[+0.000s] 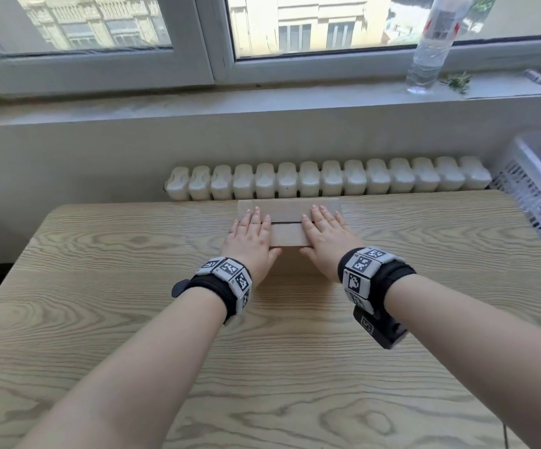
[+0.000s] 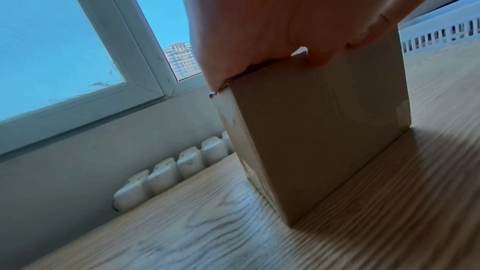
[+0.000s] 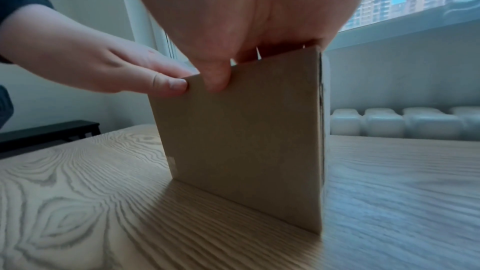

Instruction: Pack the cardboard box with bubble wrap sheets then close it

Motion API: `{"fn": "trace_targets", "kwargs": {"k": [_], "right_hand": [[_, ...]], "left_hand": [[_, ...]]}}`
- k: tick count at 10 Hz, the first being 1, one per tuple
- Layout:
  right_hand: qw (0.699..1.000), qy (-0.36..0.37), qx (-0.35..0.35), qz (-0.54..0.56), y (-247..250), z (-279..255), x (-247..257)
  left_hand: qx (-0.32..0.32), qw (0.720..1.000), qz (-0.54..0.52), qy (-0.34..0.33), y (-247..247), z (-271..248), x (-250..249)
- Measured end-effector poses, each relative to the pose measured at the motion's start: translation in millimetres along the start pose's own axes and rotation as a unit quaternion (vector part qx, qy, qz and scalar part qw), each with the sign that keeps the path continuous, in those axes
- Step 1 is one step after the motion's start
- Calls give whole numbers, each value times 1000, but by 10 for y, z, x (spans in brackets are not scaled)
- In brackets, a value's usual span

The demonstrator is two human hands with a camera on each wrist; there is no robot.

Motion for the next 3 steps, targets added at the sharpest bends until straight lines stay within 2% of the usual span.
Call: {"fn": "trace_targets", "kwargs": {"k": [1,3], "right_hand": [[1000,-9,9,-11,21,-46,-11],[999,-9,-29,-17,62,-130,15]], "left_hand": [[6,1000,4,3,38,-36,12],[-21,1000,5,-4,158,-153,-15]]}}
Point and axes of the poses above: each hand's wrist, its own z-axis towards the middle knuckle, its own y-axis out of the back of the hand, x = y × z, the point moved 2 cm from there along z, towards the middle knuckle, and after that the axes turned 1 degree about -y, right-handed, at the moved point
